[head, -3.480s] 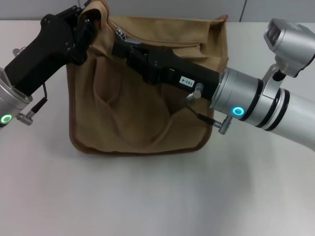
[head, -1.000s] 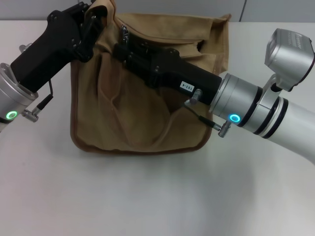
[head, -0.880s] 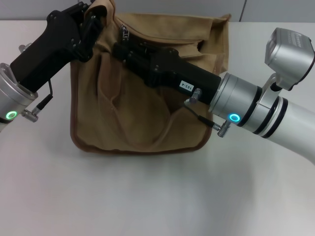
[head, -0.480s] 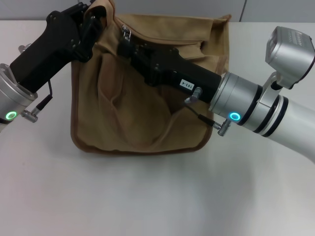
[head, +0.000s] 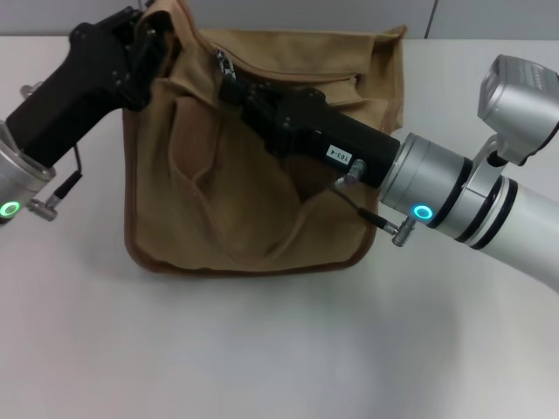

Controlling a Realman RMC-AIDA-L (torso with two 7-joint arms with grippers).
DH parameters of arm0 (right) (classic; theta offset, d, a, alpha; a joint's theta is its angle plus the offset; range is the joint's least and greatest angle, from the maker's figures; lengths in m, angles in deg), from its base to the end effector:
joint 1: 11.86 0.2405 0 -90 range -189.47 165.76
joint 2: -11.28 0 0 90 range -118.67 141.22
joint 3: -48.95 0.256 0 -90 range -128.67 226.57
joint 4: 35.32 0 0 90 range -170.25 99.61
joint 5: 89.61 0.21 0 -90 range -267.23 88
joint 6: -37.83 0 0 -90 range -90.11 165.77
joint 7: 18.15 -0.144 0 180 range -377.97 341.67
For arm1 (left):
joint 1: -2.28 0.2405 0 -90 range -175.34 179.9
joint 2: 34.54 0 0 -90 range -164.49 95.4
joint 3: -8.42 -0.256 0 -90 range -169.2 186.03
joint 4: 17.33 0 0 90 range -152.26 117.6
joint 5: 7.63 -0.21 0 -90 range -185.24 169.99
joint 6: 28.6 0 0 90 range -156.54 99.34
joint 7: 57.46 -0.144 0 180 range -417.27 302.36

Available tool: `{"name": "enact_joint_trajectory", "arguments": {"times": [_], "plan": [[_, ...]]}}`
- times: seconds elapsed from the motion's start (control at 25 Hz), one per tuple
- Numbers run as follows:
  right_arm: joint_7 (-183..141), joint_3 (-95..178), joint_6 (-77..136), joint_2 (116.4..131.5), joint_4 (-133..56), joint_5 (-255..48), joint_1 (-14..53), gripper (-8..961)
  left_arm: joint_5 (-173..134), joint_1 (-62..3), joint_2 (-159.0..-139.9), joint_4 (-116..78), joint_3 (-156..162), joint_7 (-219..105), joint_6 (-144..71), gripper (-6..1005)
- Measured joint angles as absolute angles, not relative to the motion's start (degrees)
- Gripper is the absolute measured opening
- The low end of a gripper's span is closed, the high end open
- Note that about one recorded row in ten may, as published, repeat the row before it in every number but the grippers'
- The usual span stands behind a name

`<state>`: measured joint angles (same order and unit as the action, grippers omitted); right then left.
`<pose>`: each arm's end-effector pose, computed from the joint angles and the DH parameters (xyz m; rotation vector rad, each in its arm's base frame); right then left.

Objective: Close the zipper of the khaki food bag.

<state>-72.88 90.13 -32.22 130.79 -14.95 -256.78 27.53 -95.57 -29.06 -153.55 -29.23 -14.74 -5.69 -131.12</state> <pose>0.1472 0.3324 -0.1055 -2.4454 0.7671 1.4005 -0.2384 0.3157 0.0173 -2.0915 -0.3606 -1.5013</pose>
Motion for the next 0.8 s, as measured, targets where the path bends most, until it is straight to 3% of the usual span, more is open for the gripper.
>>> {"name": "enact_joint_trajectory", "arguments": {"times": [0.8], "plan": [[-74.73,91.70,-37.00,130.46,-18.61,-256.54,26.52,4,-91.59,-25.33,-153.20,-30.78,-11.23,-5.90,-126.50,39]]}}
